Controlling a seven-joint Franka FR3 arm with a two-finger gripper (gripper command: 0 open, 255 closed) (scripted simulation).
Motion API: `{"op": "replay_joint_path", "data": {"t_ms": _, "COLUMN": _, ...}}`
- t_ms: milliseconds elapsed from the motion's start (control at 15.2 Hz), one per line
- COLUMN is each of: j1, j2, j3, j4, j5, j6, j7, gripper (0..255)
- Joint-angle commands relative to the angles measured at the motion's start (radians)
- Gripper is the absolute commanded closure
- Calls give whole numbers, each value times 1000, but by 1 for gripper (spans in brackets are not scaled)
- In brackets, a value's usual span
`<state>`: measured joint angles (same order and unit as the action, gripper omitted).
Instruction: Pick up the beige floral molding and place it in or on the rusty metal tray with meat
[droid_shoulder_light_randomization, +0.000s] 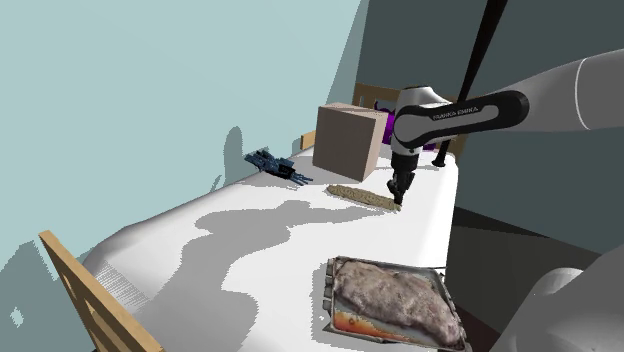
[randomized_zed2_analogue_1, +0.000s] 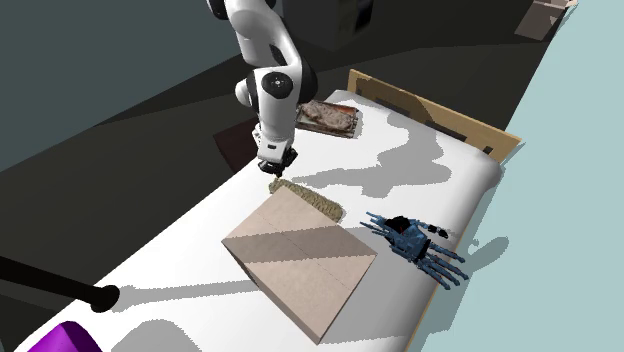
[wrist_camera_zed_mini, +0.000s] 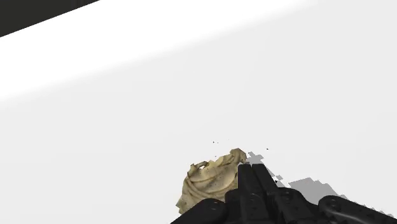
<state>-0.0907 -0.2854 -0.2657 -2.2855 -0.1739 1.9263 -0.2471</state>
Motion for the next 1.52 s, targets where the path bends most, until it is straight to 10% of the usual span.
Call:
{"op": "replay_joint_path", "data": {"t_ms": 0, "j1": 0, "j2": 0, "j3": 0, "j4": 0, "j5": 0, "j6": 0, "j7": 0, "gripper": 255}}
{"op": "replay_joint_path", "data": {"t_ms": 66, "j1": 0, "j2": 0, "j3": 0, "j4": 0, "j5": 0, "j6": 0, "j7": 0, "gripper": 0}}
{"op": "replay_joint_path", "data": {"t_ms": 1188, "j1": -29, "j2": -77, "j3": -56, "j4": -176, "j5": 54, "j6": 195, "j7": 3, "gripper": 0}}
{"op": "replay_joint_path", "data": {"t_ms": 1254, "j1": -29, "j2": -77, "j3": -56, "j4": -176, "j5": 54, "j6": 195, "j7": 3, "gripper": 255}}
{"op": "replay_joint_path", "data": {"t_ms": 1452, "j1": -29, "j2": -79, "j3": -56, "j4": -177, "j5": 54, "j6": 195, "j7": 3, "gripper": 255}}
